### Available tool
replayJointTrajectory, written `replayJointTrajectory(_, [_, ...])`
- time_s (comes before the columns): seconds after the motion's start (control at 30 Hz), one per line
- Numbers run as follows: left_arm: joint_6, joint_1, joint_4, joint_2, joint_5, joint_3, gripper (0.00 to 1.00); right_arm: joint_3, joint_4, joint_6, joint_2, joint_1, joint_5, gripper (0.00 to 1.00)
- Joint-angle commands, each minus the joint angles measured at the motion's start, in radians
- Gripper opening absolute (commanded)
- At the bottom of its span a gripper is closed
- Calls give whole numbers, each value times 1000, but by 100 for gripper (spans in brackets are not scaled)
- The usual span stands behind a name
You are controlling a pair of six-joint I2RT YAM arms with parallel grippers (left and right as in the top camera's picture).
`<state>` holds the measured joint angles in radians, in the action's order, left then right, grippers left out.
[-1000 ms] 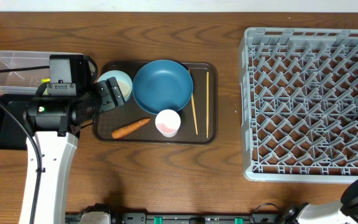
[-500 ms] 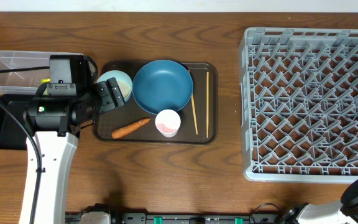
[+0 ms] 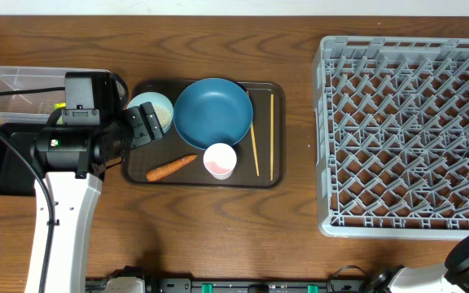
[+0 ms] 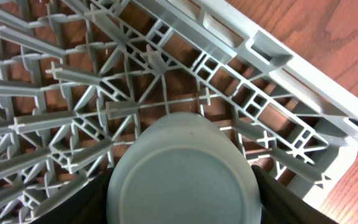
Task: Sort waste into correct bins and load items into the dishwasher rack
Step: 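Lower the cup upside down into the rack and open the right gripper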
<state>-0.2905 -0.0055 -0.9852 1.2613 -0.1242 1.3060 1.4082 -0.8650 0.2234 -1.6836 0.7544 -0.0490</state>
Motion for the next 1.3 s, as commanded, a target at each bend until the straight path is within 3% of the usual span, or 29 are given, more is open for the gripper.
replayJointTrajectory(0.0, [9, 4, -5, 7, 2, 7, 89, -31, 4, 4, 2, 3, 53, 58])
replayJointTrajectory(0.67, [10, 4, -11, 7, 2, 7, 89, -19, 52, -3, 3, 4, 106, 58])
replayJointTrajectory(0.9, [10, 4, -13, 7, 2, 7, 89, -19, 8, -19, 2, 4, 23, 59])
replayJointTrajectory(0.97, [9, 4, -13, 7, 2, 7, 89, -19, 9, -18, 2, 4, 23, 62])
replayJointTrajectory(1.07, [10, 4, -16, 7, 2, 7, 89, -19, 9, -18, 2, 4, 23, 79])
replayJointTrajectory(1.13, [10, 5, -19, 7, 2, 7, 89, -19, 8, -18, 2, 4, 23, 99])
replayJointTrajectory(1.27, [10, 4, -21, 7, 2, 7, 89, -19, 8, -18, 2, 4, 24, 99])
